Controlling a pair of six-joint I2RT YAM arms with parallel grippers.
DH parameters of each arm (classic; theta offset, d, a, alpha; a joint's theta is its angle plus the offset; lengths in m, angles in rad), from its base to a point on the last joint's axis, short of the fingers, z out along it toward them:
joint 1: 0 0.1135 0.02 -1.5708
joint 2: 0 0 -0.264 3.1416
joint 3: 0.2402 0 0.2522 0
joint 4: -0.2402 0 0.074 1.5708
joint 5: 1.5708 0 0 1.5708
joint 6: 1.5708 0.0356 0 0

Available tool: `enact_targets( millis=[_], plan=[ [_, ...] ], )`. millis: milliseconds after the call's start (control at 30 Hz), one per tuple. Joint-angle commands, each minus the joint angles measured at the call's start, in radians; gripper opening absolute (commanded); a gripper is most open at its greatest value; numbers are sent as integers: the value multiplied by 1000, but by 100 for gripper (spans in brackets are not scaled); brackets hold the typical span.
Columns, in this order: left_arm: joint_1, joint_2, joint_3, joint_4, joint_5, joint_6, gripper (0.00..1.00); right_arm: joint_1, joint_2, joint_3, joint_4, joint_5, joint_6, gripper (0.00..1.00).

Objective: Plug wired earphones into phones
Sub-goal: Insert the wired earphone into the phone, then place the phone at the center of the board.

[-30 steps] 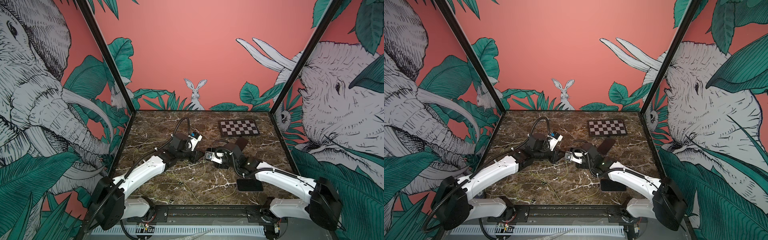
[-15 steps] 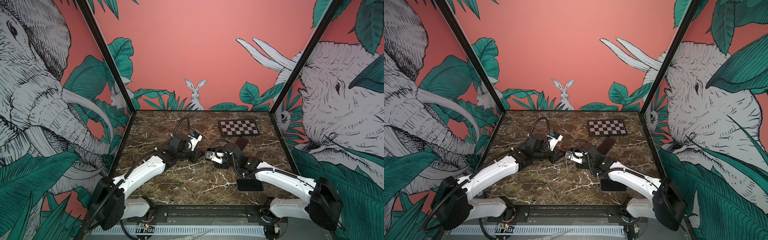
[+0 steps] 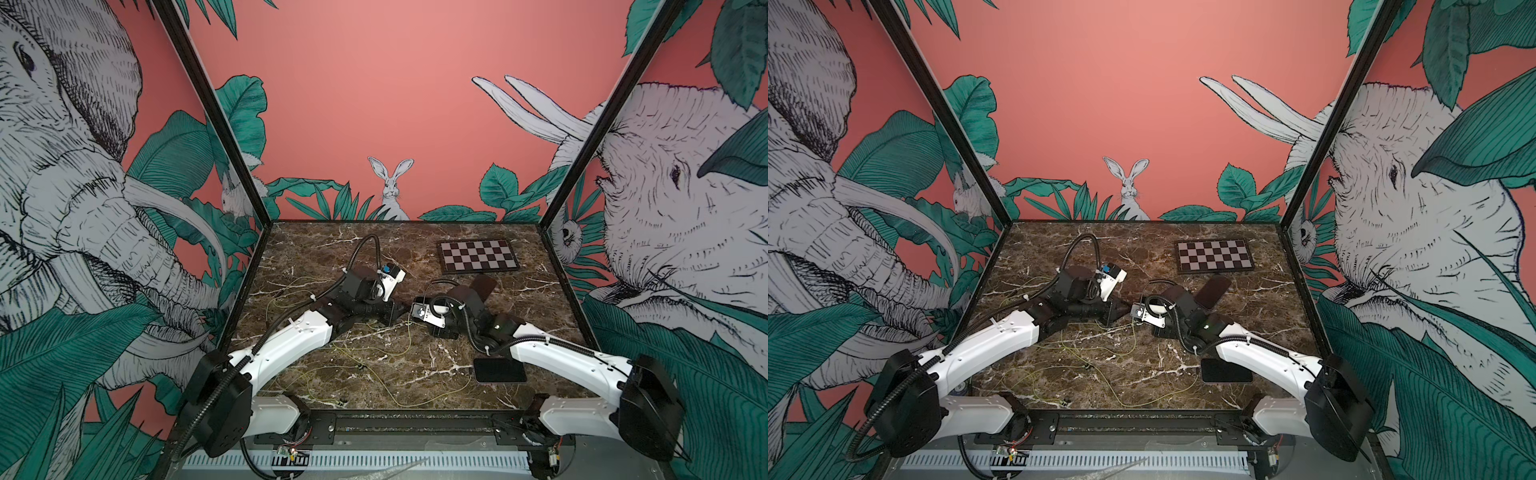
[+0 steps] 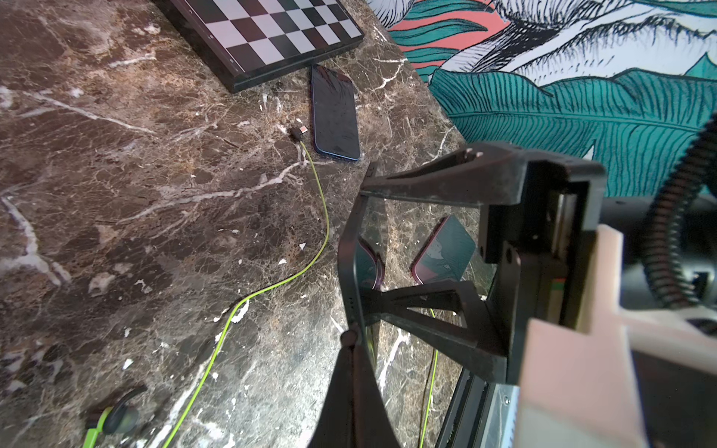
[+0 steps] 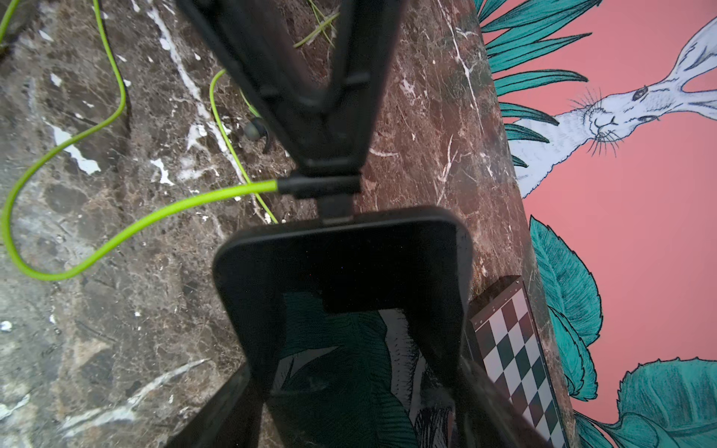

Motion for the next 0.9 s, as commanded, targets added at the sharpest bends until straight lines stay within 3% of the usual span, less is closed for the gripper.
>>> enact_targets(
  millis=[0,133,300,500,733,867],
  plan=[
    [-2,7,5,12,68,11,6,20,-13,45,105,-50,1,58],
    [-1,-53,1,-20,4,74,16,20,-31,33,45,-12,-22,59],
    [62,-108,-31,2,-69,56,26,-11,-69,8,-49,14,-42,59],
    [87,-109,-10,-38,-88,68,31,-90,-45,-13,-156,4,-82,60],
    [93,-154,-23,-122,-335,123,32,-236,34,2,-318,-18,-166,59],
    [94,-173,-45,-85,-318,131,32,-305,82,37,-424,-26,-209,60]
  ],
)
